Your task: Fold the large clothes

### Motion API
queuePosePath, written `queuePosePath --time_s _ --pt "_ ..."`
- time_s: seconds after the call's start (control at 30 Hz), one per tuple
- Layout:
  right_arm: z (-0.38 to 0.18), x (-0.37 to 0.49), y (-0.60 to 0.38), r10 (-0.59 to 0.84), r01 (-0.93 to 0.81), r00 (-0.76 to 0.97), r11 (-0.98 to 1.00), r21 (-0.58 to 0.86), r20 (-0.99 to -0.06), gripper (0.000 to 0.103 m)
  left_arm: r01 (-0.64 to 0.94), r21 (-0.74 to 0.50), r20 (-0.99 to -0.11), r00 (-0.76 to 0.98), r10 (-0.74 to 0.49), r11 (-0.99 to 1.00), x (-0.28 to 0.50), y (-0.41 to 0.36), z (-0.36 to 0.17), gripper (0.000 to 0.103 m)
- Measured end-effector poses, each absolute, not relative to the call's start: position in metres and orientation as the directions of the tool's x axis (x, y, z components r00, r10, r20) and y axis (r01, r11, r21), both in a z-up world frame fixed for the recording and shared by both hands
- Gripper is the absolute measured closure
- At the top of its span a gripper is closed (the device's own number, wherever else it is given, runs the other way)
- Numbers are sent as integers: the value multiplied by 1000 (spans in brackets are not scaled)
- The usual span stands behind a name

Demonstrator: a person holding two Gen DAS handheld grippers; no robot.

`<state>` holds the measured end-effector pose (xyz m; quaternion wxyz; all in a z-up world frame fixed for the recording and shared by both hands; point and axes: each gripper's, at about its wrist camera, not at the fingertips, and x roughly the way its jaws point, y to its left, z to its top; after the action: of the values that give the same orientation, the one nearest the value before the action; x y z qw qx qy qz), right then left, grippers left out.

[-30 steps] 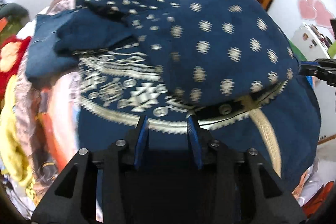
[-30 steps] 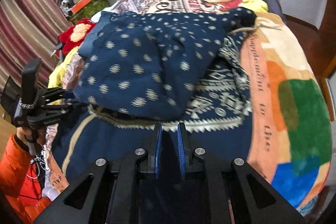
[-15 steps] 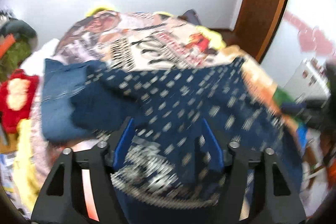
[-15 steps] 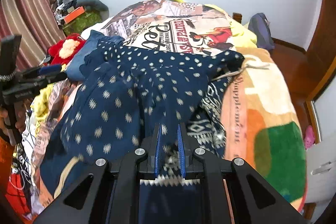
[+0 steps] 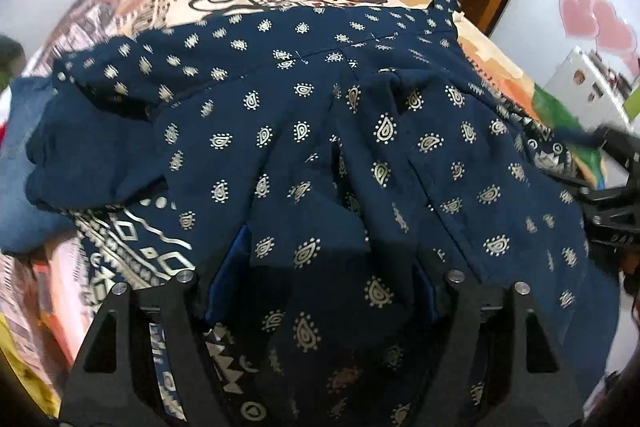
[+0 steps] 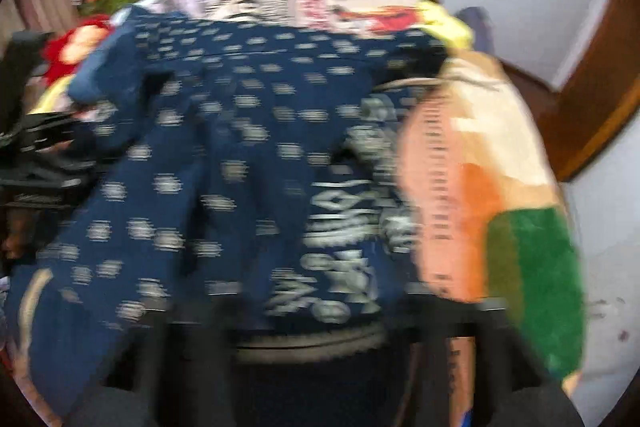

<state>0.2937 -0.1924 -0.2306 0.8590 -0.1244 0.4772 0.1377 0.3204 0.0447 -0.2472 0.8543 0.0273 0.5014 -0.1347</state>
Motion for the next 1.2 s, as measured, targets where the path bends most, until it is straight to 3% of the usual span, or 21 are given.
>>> queuePosePath --time_s 0.03,0.23,0.43,0.5,0.6,0.93,1.0,1.1,1.13,1.17,1.2 --pt "-231 293 -198 102 -335 525 937 -95 -845 14 255 -82 -865 462 -196 964 319 45 -247 30" --pt "-229 303 -237 248 -272 422 952 139 -872 14 219 -101 -857 477 -196 971 298 61 -235 30" --pt "-200 315 -252 316 -286 466 938 197 -826 14 178 -148 -819 529 -221 973 292 107 -199 28" --pt "-190 327 -252 328 -288 487 935 205 -810 14 142 -110 -810 561 -172 984 298 131 -187 22" --pt "-184 352 -250 339 -273 506 935 225 -793 14 66 -53 -811 579 -82 996 316 168 -180 20" --pt "-238 448 -238 446 -136 405 893 430 -798 14 -88 -185 -837 536 -110 979 408 257 -219 20" --pt "-251 467 -234 464 -107 389 881 461 -796 15 -92 -187 -849 516 -114 978 424 259 -231 21" --pt "-262 487 -227 505 -98 374 856 508 -778 26 -70 -247 -845 503 -179 967 449 256 -246 22" --pt "-264 494 -224 511 -97 371 852 515 -776 28 -62 -242 -834 523 -176 968 454 251 -248 23" --pt "-266 498 -222 510 -95 374 852 515 -775 31 -54 -223 -825 543 -159 973 456 247 -247 32" --pt "-267 504 -219 504 -98 378 856 508 -776 33 -47 -203 -819 555 -143 978 460 243 -247 33"
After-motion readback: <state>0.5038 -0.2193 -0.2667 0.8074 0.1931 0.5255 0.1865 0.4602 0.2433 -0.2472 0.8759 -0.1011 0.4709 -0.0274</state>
